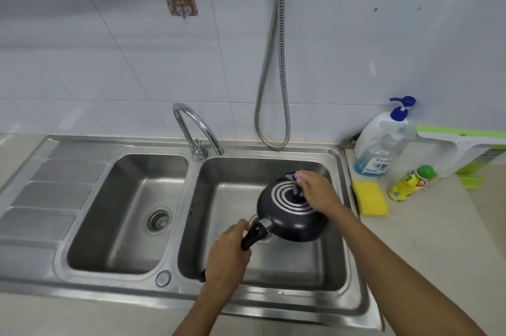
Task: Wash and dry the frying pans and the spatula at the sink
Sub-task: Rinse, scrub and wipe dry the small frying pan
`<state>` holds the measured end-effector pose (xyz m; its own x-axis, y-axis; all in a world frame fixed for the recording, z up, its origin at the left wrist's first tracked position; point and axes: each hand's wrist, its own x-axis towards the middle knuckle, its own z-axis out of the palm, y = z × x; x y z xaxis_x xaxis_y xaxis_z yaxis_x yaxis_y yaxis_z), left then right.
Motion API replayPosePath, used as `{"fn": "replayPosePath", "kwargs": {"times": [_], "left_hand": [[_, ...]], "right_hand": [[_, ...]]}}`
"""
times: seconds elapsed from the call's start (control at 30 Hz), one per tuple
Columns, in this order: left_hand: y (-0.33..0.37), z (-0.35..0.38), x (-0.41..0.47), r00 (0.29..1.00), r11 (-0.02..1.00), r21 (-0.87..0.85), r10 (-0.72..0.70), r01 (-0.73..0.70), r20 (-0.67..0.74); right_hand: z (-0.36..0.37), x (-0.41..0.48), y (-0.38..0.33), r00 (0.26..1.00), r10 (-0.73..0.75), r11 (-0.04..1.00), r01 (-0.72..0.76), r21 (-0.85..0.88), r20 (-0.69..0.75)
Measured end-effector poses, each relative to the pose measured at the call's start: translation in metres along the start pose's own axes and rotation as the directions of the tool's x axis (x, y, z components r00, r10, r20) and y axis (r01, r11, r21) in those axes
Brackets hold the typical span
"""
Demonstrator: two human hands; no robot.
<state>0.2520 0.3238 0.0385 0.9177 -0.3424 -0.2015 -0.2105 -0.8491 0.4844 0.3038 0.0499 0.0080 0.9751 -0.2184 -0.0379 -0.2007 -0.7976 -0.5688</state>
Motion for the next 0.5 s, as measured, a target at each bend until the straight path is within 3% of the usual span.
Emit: {"fn": "replayPosePath", "kwargs": {"times": [0.1,0.13,0.2,0.3,0.33,0.4,0.5], "left_hand": [[-0.011,-0.010,0.005,0.998,0.992,-0.111,-0.062,0.060,-0.014],[-0.013,-0.011,0.006,0.997,0.986,-0.146,-0.078,0.075,-0.017],[-0.011,-0.009,0.006,0.996,0.977,-0.197,-0.087,0.081,-0.022],[0.002,0.001,0.004,0.999,0.952,-0.302,-0.044,0.047,0.017],[0.010,0.004,0.004,0.999,0.943,-0.331,-0.023,0.034,0.036],[0.029,0.011,0.005,0.999,0.940,-0.342,0.008,0.010,0.052],[0.039,0.011,0.012,0.997,0.899,-0.432,-0.054,0.071,0.051]], "right_hand": [[-0.014,-0.011,0.001,0.973,0.199,0.927,-0.150,0.345,-0.113],[-0.016,-0.014,-0.006,0.954,0.279,0.850,-0.192,0.491,-0.110],[-0.019,-0.014,-0.025,0.920,0.353,0.757,-0.174,0.629,-0.170],[-0.020,-0.001,-0.059,0.811,0.473,0.677,-0.086,0.731,-0.343],[-0.017,0.001,-0.070,0.824,0.463,0.651,-0.067,0.756,-0.326],[0.000,-0.001,-0.095,0.916,0.296,0.747,-0.045,0.663,-0.271],[0.016,-0.021,-0.118,0.995,-0.078,0.868,0.101,0.487,-0.067]]}}
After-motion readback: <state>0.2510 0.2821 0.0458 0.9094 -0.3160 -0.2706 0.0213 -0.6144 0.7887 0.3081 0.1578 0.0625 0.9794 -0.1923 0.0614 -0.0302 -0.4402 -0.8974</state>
